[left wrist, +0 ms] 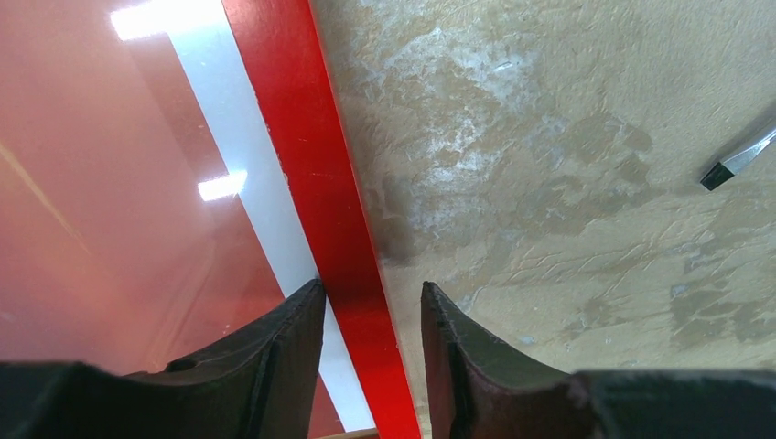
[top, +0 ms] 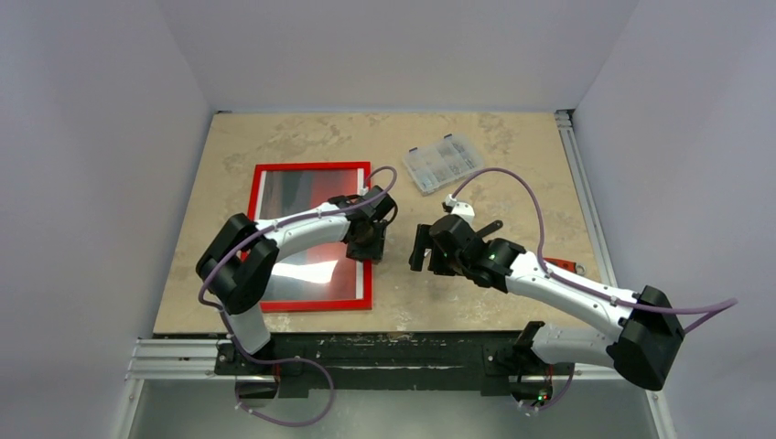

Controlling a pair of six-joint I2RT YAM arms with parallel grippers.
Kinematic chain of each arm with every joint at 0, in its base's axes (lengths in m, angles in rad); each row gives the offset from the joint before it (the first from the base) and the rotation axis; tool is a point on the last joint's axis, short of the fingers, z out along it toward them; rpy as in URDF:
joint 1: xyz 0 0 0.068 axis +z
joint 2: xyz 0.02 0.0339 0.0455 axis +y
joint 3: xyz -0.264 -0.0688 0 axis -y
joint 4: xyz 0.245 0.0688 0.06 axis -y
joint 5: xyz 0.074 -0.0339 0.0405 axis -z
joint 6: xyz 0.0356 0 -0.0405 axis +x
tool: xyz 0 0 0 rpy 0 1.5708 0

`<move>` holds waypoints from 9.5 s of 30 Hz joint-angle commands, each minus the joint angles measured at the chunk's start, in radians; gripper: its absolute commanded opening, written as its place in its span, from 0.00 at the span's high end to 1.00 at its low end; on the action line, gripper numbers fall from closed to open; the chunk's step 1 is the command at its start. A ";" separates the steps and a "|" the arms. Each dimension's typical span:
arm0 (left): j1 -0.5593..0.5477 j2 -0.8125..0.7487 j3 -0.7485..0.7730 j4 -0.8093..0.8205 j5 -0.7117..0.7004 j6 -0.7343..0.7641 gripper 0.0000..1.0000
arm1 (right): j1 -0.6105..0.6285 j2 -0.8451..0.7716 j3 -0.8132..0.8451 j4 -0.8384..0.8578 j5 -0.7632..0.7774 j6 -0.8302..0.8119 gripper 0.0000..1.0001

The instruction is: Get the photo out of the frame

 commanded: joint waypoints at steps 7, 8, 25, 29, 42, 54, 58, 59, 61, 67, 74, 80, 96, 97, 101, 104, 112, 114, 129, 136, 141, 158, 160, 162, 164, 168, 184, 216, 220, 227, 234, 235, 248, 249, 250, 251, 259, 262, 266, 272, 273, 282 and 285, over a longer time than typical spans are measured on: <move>-0.027 0.080 0.041 -0.024 -0.096 -0.029 0.63 | 0.003 -0.004 -0.007 0.030 0.016 0.001 0.14; -0.029 0.081 0.043 -0.025 -0.099 -0.033 0.65 | 0.003 -0.003 -0.008 0.030 0.016 0.001 0.14; -0.021 -0.277 -0.010 -0.027 0.036 0.009 1.00 | 0.002 0.004 -0.293 0.740 -0.417 0.034 0.09; -0.021 -0.347 -0.022 -0.045 0.053 0.016 1.00 | -0.019 0.008 -0.336 0.885 -0.395 0.163 0.10; -0.016 -0.462 -0.032 -0.079 0.076 0.044 1.00 | -0.224 0.261 -0.104 0.929 -0.617 0.208 0.07; -0.016 -0.504 -0.045 -0.087 0.083 0.053 1.00 | -0.197 0.539 0.061 1.087 -0.694 0.288 0.36; -0.016 -0.519 -0.052 -0.090 0.084 0.056 1.00 | -0.166 0.576 0.119 1.055 -0.687 0.293 0.53; -0.016 -0.524 -0.051 -0.093 0.084 0.058 1.00 | -0.161 0.580 0.122 1.057 -0.686 0.306 0.65; -0.016 -0.529 -0.046 -0.112 0.080 0.073 1.00 | -0.159 0.579 0.124 1.057 -0.682 0.348 0.96; -0.124 -0.609 -0.009 -0.207 -0.157 0.145 0.51 | -0.149 0.495 0.194 0.784 -0.571 0.424 1.00; -0.369 -0.584 0.129 -0.403 -0.511 0.171 0.41 | -0.141 0.440 0.361 0.390 -0.460 0.491 1.00; -0.532 -0.490 0.189 -0.533 -0.763 0.156 0.38 | -0.131 0.392 0.430 0.278 -0.392 0.557 1.00; -0.607 -0.361 0.182 -0.545 -0.953 0.221 0.46 | -0.117 0.319 0.468 0.187 -0.332 0.542 1.00; -0.606 -0.364 0.180 -0.536 -0.948 0.229 0.47 | -0.117 0.322 0.464 0.200 -0.353 0.542 1.00; -0.607 -0.375 0.163 -0.494 -0.890 0.274 0.45 | -0.119 0.341 0.476 0.219 -0.385 0.538 1.00; -0.606 -0.372 0.150 -0.487 -0.876 0.289 0.44 | -0.119 0.364 0.510 0.183 -0.389 0.502 1.00; -0.605 -0.354 0.127 -0.493 -0.924 0.320 0.51 | -0.119 0.344 0.474 0.202 -0.371 0.460 1.00; -0.605 -0.354 0.122 -0.484 -0.932 0.334 0.54 | -0.119 0.346 0.479 0.197 -0.375 0.457 1.00; -0.605 -0.325 0.165 -0.559 -0.997 0.291 1.00 | -0.122 0.346 0.520 0.186 -0.390 0.296 0.65; -0.501 -0.534 0.219 -0.473 -0.769 0.342 1.00 | -0.346 0.250 0.627 -0.041 -0.404 -0.054 0.07; -0.348 -0.660 0.259 -0.388 -0.530 0.397 1.00 | -0.463 0.123 0.690 -0.097 -0.390 -0.174 0.02; 0.470 -0.707 0.275 -0.170 0.349 0.300 1.00 | -0.467 -0.019 0.345 -0.069 -0.346 -0.253 0.07; 0.593 -0.681 0.231 -0.153 0.449 0.245 1.00 | -0.466 -0.022 0.325 -0.074 -0.342 -0.266 0.08; 0.681 -0.656 0.192 -0.142 0.503 0.196 1.00 | -0.467 -0.027 0.299 -0.070 -0.346 -0.268 0.08; 0.748 -0.613 0.177 -0.156 0.530 0.184 1.00 | -0.467 -0.030 0.283 -0.074 -0.356 -0.272 0.09; 0.834 -0.567 0.127 -0.163 0.428 0.227 1.00 | -0.467 -0.033 0.250 -0.083 -0.386 -0.291 0.10; 0.875 -0.351 0.167 -0.217 0.101 0.496 1.00 | -0.466 -0.055 0.108 -0.055 -0.451 -0.380 0.11; 0.288 -0.319 0.251 -0.054 0.385 0.272 0.33 | -0.467 0.402 0.319 -0.010 -0.048 -0.001 0.19; 0.281 -0.351 0.228 0.000 0.470 0.246 0.33 | -0.467 0.462 0.327 0.002 -0.038 0.050 0.30; 0.279 -0.393 0.206 0.019 0.505 0.238 0.33 | -0.467 0.526 0.279 0.080 -0.006 0.095 0.36; 0.276 -0.399 0.186 0.048 0.556 0.225 0.33 | -0.467 0.597 0.240 0.153 0.029 0.113 0.55; 0.275 -0.400 0.186 0.050 0.561 0.225 0.33 | -0.467 0.599 0.235 0.161 0.034 0.111 0.56; 0.261 -0.365 0.170 0.088 0.640 0.210 0.33 | -0.467 0.489 0.230 0.224 -0.024 0.071 1.00; 0.258 -0.354 0.164 0.101 0.662 0.201 0.33 | -0.466 0.469 0.228 0.229 -0.031 0.058 1.00; 0.256 -0.342 0.158 0.112 0.692 0.188 0.32 | -0.467 0.447 0.225 0.243 -0.038 0.044 1.00; 0.252 -0.325 0.156 0.123 0.718 0.178 0.32 | -0.466 0.419 0.213 0.266 -0.056 0.030 1.00; 0.219 -0.223 0.096 0.272 0.883 0.053 0.31 | -0.458 0.146 -0.018 0.587 -0.381 0.034 1.00; 0.187 -0.187 0.098 0.271 0.890 0.053 0.31 | -0.433 0.027 -0.115 0.671 -0.395 0.130 1.00; 0.123 -0.149 0.088 0.334 0.946 0.019 0.31 | -0.392 -0.046 -0.139 0.690 -0.386 0.162 1.00; 0.059 -0.124 0.122 0.240 0.876 0.089 0.35 | -0.365 -0.152 -0.163 0.677 -0.392 0.209 1.00; 0.058 -0.126 0.120 0.248 0.882 0.085 0.37 | -0.363 -0.174 -0.175 0.678 -0.388 0.220 1.00; 0.048 -0.134 0.118 0.280 0.924 0.081 0.48 | -0.363 -0.325 -0.204 0.632 -0.343 0.260 1.00; 0.037 -0.153 0.103 0.313 0.939 0.080 0.70 | -0.362 -0.318 -0.191 0.630 -0.361 0.264 1.00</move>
